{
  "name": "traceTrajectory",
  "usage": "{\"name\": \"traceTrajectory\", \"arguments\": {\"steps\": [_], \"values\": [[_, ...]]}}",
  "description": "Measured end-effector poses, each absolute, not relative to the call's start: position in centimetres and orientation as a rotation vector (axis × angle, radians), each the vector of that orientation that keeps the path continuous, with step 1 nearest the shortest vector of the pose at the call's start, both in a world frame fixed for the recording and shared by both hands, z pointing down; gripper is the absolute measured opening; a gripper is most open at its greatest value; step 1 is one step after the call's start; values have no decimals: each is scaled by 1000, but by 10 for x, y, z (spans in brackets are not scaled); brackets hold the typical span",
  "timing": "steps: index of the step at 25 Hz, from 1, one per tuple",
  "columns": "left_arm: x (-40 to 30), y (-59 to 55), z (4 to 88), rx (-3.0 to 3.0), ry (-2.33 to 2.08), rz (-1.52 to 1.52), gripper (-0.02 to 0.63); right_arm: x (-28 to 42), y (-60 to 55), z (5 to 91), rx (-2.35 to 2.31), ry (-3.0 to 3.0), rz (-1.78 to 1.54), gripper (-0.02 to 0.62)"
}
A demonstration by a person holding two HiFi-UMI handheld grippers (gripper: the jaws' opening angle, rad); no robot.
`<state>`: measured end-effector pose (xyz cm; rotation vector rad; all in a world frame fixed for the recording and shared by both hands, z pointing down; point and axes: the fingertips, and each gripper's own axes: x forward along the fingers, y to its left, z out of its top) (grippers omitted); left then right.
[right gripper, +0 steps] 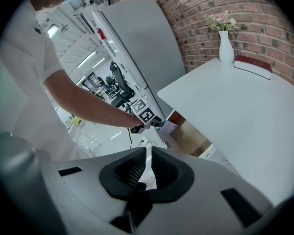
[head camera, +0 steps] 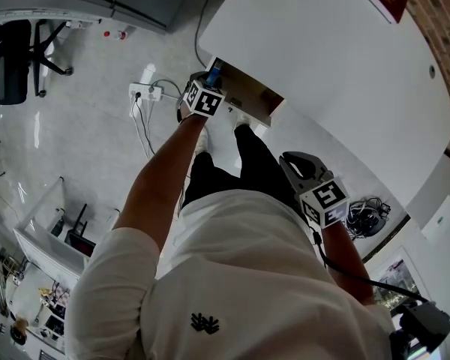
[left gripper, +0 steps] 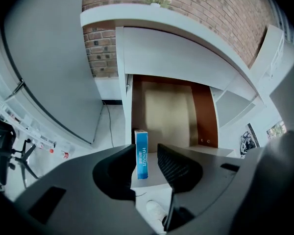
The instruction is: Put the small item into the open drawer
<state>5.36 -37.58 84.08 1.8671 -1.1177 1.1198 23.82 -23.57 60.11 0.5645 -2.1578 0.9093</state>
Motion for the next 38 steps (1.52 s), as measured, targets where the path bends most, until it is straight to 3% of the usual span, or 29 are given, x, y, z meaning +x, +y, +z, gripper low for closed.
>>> {"name": "traceTrajectory", "arguments": {"steps": [15, 28, 38], "values": [[20, -298, 721, 1998, -1066, 912, 146, 167, -180, 551, 580, -2237, 799, 56], [-27, -197, 598, 2103, -1033, 616, 51, 109, -113, 509, 626, -2299, 713, 54], [-54, -121, 534, 2180, -943, 535, 35, 79, -65, 495, 687, -2316, 663, 49]]}}
